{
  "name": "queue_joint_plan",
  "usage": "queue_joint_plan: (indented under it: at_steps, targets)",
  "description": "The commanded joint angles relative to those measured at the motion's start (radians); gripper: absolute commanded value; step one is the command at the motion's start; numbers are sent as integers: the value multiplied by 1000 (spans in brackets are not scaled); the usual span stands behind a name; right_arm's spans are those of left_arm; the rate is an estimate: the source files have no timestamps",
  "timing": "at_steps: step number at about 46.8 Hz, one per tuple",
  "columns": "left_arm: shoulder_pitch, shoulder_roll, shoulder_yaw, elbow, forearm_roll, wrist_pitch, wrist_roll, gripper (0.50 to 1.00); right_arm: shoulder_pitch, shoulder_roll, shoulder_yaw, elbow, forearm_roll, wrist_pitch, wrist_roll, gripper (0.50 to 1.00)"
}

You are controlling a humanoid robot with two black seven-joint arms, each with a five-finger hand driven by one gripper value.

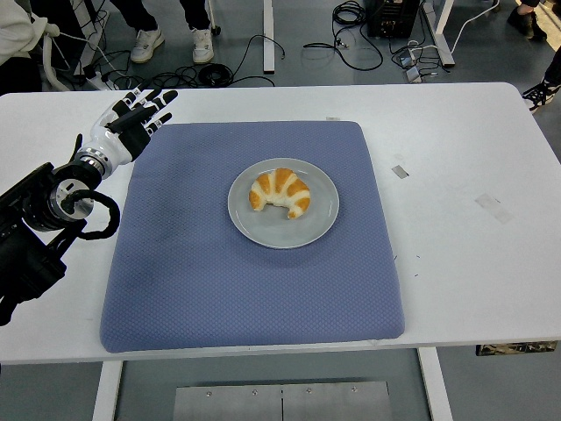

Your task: Place the bread on the table

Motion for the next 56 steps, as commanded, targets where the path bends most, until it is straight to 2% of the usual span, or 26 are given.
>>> queue_joint_plan:
  at_steps: [1, 22, 30, 33, 37, 42, 50, 56]
  targets:
    - [-1, -2, 3, 0, 1, 1, -4, 990, 0, 0, 0, 0, 1, 0, 0, 1000]
    - [3, -2, 6, 0, 4, 1, -9, 990, 0, 0, 0, 0, 1, 0, 0, 1000]
    - [5, -2, 9, -3, 1, 7, 5, 990, 0, 0, 0, 0, 0, 0, 0, 1000]
    - [5, -3, 18, -8, 4, 19, 23, 990, -1, 0, 0, 0, 1, 0, 0, 1000]
    - [-5, 0, 70, -14, 13, 64, 100, 990, 0, 0, 0, 0, 0, 0, 0, 1000]
    - [-49, 17, 112, -17, 18, 72, 154, 990, 0, 0, 0, 0, 1, 0, 0, 1000]
    - [-141, 101, 230, -139, 59, 65, 155, 990, 0, 0, 0, 0, 1, 0, 0, 1000]
    - [-225, 138, 290, -196, 114, 65, 159, 990, 0, 0, 0, 0, 0, 0, 0, 1000]
